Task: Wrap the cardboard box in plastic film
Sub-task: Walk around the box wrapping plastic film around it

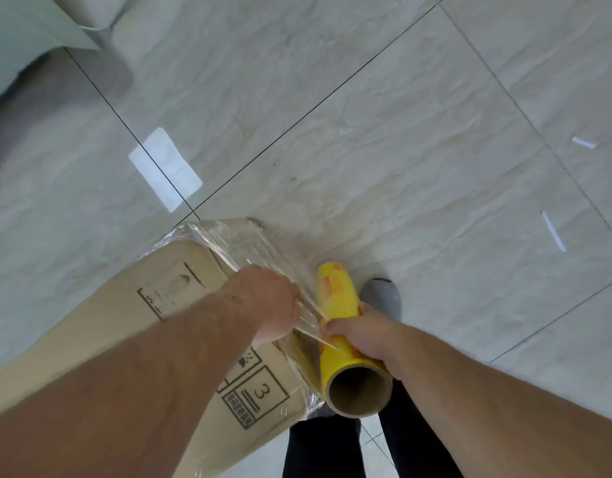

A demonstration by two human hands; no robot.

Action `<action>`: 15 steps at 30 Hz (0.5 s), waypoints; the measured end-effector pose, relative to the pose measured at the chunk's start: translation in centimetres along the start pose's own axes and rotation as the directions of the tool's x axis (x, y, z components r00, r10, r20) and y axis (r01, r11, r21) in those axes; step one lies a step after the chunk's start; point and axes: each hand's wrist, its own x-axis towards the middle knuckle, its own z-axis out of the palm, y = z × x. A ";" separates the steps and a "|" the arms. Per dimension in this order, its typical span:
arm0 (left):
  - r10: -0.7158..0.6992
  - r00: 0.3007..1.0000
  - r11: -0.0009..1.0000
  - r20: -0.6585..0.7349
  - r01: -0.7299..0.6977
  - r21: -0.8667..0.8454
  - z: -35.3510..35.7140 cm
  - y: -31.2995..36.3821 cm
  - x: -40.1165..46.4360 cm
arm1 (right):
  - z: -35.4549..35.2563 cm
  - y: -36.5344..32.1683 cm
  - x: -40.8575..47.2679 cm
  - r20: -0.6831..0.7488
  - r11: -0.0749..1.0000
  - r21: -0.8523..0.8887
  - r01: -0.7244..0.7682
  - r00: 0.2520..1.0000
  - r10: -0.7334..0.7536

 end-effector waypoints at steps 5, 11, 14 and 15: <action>0.025 0.999 0.988 0.027 -0.029 0.154 1.9 1.2 0.0 | 0.4 -0.8 -0.1 0.058 0.998 -0.062 0.001 0.998 0.002; -0.012 0.999 0.982 0.033 0.005 0.187 3.0 2.1 0.7 | 0.0 2.6 -1.1 0.148 0.861 0.464 -0.209 0.976 0.157; 0.021 0.999 0.985 0.028 -0.025 0.170 3.4 2.1 0.8 | 0.4 3.3 -1.2 0.185 0.807 0.561 -0.185 0.978 0.095; 0.055 0.998 0.987 0.025 -0.058 0.149 3.3 2.2 0.8 | 0.3 3.5 -1.3 0.176 0.798 0.578 -0.173 0.981 0.085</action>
